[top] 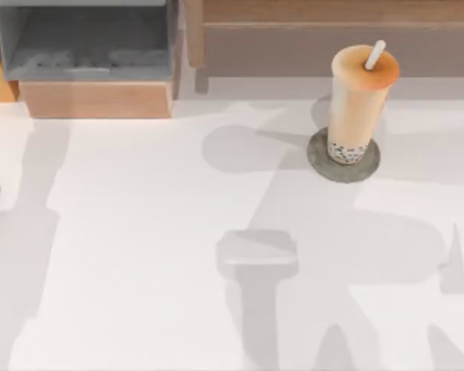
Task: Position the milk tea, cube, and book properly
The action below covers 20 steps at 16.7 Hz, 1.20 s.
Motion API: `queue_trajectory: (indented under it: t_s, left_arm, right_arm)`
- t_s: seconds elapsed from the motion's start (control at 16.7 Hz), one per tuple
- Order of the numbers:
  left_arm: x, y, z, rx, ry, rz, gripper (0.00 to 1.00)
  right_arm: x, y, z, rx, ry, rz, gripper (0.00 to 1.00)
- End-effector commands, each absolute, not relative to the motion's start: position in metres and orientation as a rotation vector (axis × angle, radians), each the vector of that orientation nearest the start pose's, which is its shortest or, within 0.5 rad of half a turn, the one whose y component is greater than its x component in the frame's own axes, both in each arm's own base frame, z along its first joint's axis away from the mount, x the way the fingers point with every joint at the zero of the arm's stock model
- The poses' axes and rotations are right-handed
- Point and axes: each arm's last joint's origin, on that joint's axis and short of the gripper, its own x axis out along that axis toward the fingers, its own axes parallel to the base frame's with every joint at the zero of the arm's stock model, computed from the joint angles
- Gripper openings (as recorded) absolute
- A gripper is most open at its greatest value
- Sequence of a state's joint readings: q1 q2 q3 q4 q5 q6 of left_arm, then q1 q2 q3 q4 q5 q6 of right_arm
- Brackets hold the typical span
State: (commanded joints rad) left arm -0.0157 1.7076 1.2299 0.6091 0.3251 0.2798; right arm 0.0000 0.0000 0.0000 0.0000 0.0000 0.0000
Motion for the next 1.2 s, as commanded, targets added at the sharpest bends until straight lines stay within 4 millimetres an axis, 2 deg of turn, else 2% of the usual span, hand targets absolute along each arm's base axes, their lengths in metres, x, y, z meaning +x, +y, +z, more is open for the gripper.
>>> queue_trajectory:
  t_s: [0.3, 0.42, 0.54, 0.66, 0.9, 1.08, 1.2]
  left_arm:
    - [0.355, 0.046, 0.332, 0.595, -0.293, -0.363, 0.00]
    - [0.335, 0.067, 0.328, 0.748, -0.315, -0.350, 0.00]
    - [0.319, 0.088, 0.314, 0.894, -0.300, -0.325, 0.00]
    - [0.305, 0.108, 0.287, 1.038, -0.244, -0.293, 0.00]
    - [0.279, 0.141, 0.209, 1.310, -0.032, -0.271, 0.00]
    - [0.252, 0.153, 0.152, 1.438, 0.143, -0.314, 0.00]
    - [0.233, 0.154, 0.122, 1.487, 0.244, -0.357, 0.00]
  right_arm:
    - [0.106, -0.001, 0.160, 0.000, 0.000, 0.000, 1.00]
    - [0.106, -0.001, 0.160, 0.000, 0.000, 0.000, 1.00]
    - [0.106, -0.001, 0.160, 0.000, 0.000, 0.000, 1.00]
    - [0.106, -0.001, 0.160, 0.000, 0.000, 0.000, 1.00]
    - [0.106, -0.001, 0.160, 0.000, 0.000, 0.000, 1.00]
    - [0.106, -0.001, 0.160, 0.000, 0.000, 0.000, 1.00]
    - [0.106, -0.001, 0.160, 0.000, 0.000, 0.000, 1.00]
